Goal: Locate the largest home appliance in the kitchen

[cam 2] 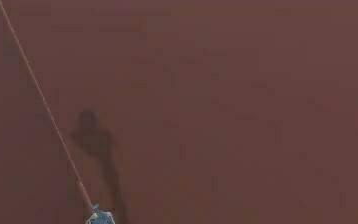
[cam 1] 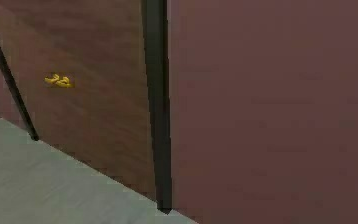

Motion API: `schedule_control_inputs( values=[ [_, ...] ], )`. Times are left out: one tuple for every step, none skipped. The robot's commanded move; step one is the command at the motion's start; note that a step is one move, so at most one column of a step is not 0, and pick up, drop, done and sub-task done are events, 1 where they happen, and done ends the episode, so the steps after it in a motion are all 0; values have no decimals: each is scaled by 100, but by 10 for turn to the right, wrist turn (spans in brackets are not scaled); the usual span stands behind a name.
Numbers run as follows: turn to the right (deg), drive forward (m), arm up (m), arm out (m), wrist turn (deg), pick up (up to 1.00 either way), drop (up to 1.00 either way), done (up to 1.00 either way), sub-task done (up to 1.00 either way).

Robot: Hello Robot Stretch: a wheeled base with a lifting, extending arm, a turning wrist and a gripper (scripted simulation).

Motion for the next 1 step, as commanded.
schedule_control_inputs(
  values=[
    [-450, 0, 0, 0, 0, 0, 0, 0, 0]
  ],
)
